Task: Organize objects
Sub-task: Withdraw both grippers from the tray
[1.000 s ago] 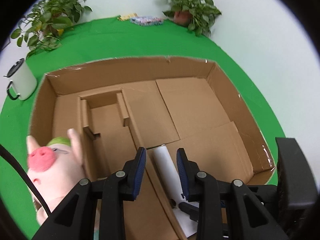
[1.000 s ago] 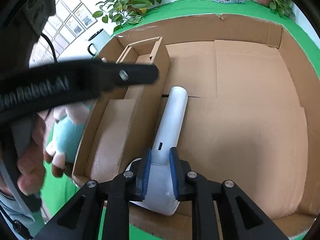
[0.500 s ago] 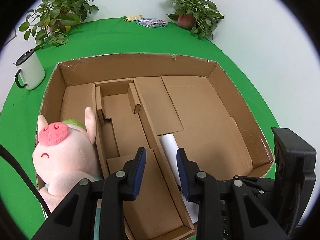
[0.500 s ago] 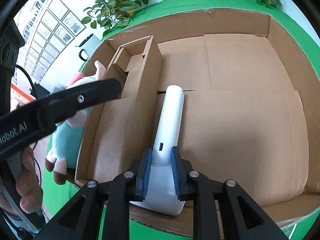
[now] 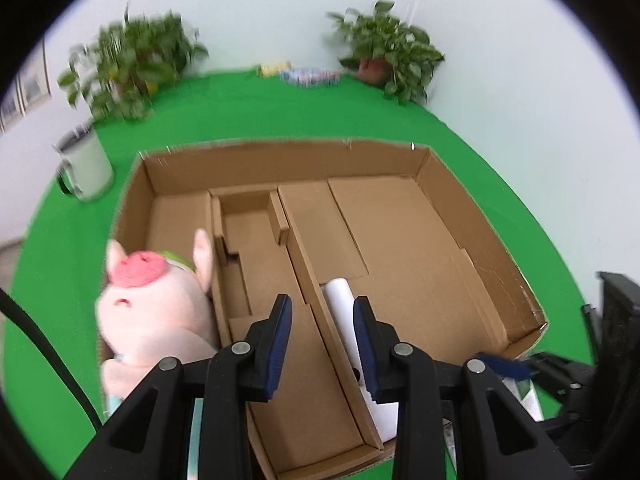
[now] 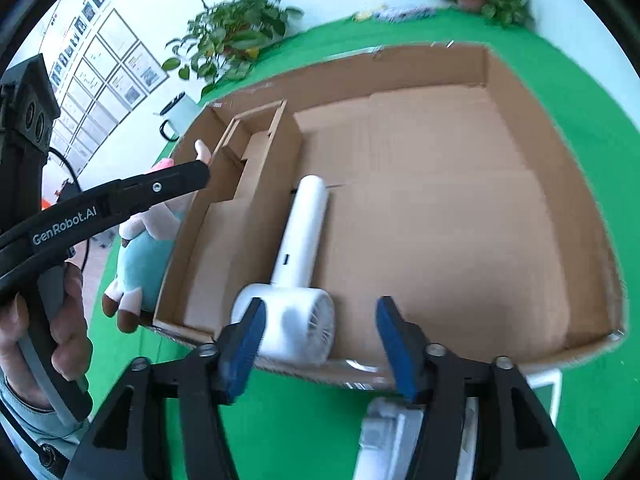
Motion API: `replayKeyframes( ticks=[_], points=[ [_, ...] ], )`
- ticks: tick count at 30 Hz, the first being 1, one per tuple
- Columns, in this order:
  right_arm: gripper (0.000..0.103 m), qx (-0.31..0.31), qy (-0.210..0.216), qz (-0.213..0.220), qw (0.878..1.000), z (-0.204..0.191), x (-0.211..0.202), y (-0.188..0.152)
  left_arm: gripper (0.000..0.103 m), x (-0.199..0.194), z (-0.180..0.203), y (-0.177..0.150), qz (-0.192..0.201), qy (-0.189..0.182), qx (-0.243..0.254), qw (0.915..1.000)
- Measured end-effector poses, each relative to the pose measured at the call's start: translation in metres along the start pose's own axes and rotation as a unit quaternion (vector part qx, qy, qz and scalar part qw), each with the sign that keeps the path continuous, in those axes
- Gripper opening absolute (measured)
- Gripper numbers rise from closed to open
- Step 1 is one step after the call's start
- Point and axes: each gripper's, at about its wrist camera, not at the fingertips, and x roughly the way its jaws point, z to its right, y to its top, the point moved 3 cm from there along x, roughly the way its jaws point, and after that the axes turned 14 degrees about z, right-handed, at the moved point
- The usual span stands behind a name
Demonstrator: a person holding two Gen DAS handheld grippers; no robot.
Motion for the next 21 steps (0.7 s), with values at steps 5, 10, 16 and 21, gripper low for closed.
replayKeyframes(
  ticks=[5,10,16,21],
  points=[
    [0.102,-0.080,-0.044,0.096,0.991,-0.008,-0.061,-0.017,0.084,-0.054,0.019,-0.005,0.111,0.057,0.036,0.9915],
    [0.102,-0.141,-0.088,0.187,0.968,-0.028,-0.105,-0.045,0.084,-0.100,0.035,-0.029,0.169,0.087,0.041,0.9810],
    [0.102,-0.123,-0.091,0.209,0.966,-0.031,-0.135,-0.067,0.084,-0.135,0.045,-0.062,0.184,0.096,0.038,0.9775],
    [0.102,-0.130,-0.085,0.210,0.965,-0.037,-0.146,-0.086,0.084,-0.147,0.048,-0.083,0.178,0.105,0.031,0.9780]
  ],
)
